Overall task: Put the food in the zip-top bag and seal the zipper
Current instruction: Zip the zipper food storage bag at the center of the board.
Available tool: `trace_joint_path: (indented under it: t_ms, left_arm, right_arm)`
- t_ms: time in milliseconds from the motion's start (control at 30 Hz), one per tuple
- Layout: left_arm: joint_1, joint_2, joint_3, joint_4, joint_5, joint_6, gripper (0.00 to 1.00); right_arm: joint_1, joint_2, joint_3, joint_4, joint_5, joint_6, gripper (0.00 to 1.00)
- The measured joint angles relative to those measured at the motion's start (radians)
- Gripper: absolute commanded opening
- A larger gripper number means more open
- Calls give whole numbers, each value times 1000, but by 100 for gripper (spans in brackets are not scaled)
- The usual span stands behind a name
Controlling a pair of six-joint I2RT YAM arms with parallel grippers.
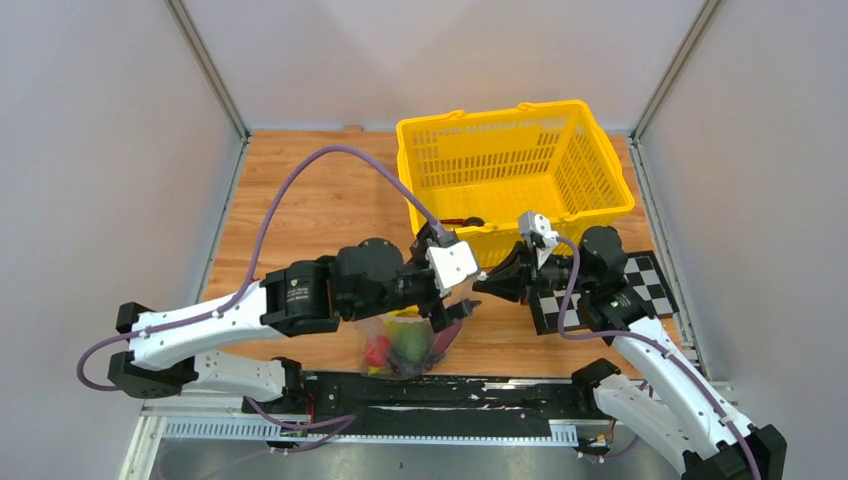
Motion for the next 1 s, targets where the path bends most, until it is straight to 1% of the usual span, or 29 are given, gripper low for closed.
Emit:
trace_joint_path:
  t_ms: [67, 167, 233, 367, 433, 500, 633, 1000]
  left_arm:
    - [55, 10, 1, 9, 60, 0, 93]
    - [155, 13, 1, 31, 197, -6, 82]
    - [204, 22, 6, 40, 274, -7, 80]
    - [222, 72, 38, 42, 406, 5, 72]
    - [221, 100, 44, 38, 468, 16, 65]
    - [221, 127, 56, 20, 512, 23, 61]
    - [221, 178, 76, -18, 539, 39, 56]
    - [227, 193, 76, -46, 478, 46, 56]
  right_arm:
    - [5, -10, 0, -5, -6, -10, 0]
    - [13, -26, 0, -11, -18, -23, 0]
    - [18, -30, 0, -13, -20, -30, 0]
    - [20, -26, 0, -18, -21, -38, 0]
    - [21, -23, 0, -20, -21, -41, 0]
    - [24, -20, 0, -20, -20, -42, 0]
    - [26, -20, 0, -21, -20, -43, 0]
    - [26, -29, 0, -49, -21, -62, 0]
